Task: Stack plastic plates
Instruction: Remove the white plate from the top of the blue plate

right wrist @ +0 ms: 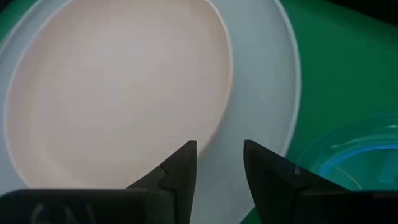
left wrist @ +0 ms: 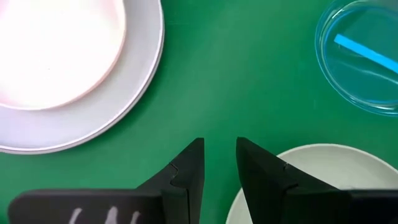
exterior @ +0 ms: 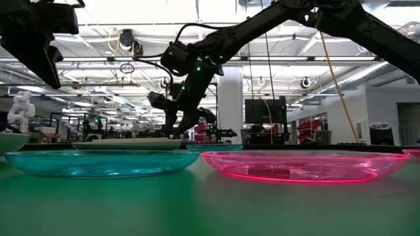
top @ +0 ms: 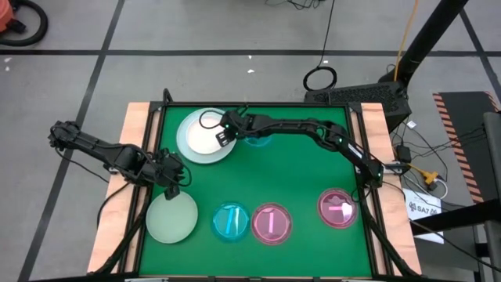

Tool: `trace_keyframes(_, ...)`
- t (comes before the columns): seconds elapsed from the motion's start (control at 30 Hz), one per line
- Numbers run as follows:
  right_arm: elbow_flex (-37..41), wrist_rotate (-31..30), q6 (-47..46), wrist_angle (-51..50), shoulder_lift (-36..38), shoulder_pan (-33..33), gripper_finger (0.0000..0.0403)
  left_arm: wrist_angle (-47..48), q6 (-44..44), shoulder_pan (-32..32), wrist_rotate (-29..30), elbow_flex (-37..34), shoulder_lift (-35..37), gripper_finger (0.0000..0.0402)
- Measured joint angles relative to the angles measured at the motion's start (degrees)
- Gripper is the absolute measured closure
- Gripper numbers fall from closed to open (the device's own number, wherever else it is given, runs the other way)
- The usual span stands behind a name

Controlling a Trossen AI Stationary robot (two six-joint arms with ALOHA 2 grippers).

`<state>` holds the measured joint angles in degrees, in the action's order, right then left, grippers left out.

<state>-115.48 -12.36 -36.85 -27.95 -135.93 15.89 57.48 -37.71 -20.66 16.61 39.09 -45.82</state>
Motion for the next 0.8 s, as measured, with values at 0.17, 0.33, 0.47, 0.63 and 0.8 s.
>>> trace_keyframes(0.17, -0.07, 0.11, -0.16, 2.88, -2.03, -0.17, 0.0278, 0.37, 0.67, 0.02, 0.01, 0.0, 0.0, 0.0302)
trace_keyframes(0.33, -0.04, 0.33, -0.1, 4.99, -3.72, -0.19, 0.0278, 0.98, 0.57, -0.01, 0.0, 0.0, 0.15, 0.0302)
trace_keyframes(0.47, -0.04, 0.35, -0.04, 5.52, -3.72, -0.19, 0.0287, 1.04, 0.35, -0.01, -0.01, 0.0, 0.17, 0.0302)
trace_keyframes(0.63, -0.04, 0.74, 0.05, 7.41, -3.72, -0.19, 0.0333, 1.02, 0.52, 0.01, -0.01, 0.0, 0.17, 0.0302)
trace_keyframes(0.8, -0.04, 3.39, 0.59, 8.58, -3.68, -0.19, 0.039, 1.0, 0.05, -0.01, -0.01, 0.0, 0.17, 0.0302)
